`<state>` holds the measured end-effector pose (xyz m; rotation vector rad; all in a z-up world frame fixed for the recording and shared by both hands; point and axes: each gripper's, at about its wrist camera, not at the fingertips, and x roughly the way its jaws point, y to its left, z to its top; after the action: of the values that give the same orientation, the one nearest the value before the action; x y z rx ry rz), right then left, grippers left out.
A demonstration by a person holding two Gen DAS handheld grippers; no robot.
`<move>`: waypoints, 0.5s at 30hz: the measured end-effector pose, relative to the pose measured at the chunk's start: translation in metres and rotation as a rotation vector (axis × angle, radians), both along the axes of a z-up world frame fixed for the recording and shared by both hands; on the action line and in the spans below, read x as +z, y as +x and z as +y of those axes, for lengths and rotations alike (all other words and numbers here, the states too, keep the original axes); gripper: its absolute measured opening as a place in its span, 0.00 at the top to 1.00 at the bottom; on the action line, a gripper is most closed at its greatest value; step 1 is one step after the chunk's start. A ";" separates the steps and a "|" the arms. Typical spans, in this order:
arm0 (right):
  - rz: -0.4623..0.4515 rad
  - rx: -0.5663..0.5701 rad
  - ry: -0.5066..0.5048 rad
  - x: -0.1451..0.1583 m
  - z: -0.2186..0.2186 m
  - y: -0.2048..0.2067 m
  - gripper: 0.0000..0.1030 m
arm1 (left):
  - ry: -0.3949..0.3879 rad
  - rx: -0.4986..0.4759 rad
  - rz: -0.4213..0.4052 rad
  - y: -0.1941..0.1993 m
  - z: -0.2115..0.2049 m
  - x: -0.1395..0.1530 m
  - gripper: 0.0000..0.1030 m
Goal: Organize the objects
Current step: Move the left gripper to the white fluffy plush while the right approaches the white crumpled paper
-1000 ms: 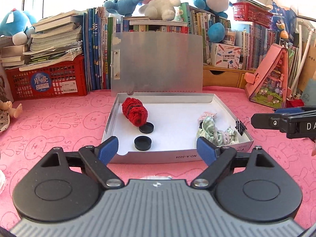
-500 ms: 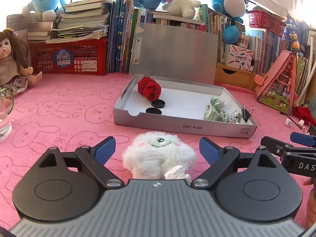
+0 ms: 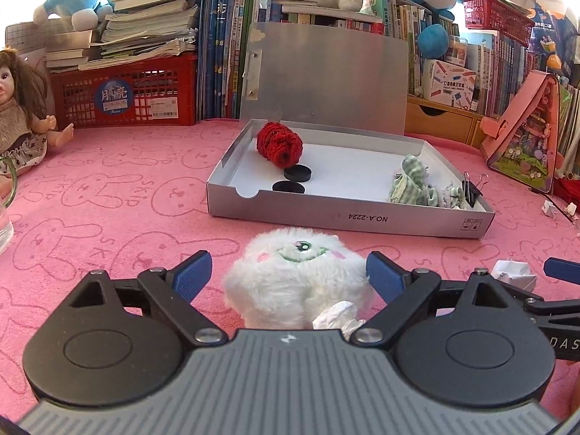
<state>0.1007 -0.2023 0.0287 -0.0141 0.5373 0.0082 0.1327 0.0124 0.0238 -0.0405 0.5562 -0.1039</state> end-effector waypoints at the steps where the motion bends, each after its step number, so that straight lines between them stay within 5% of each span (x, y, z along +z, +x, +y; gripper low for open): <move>1: 0.009 0.002 0.002 0.000 0.000 0.001 0.00 | 0.000 0.002 0.003 0.002 0.000 -0.001 0.08; 15: 0.089 -0.002 0.023 -0.006 -0.003 0.013 0.00 | 0.034 -0.040 0.041 0.015 -0.012 -0.013 0.06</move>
<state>0.1139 -0.2048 0.0228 0.0089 0.6257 0.0128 0.1472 0.0001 0.0112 0.0013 0.5995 -0.1333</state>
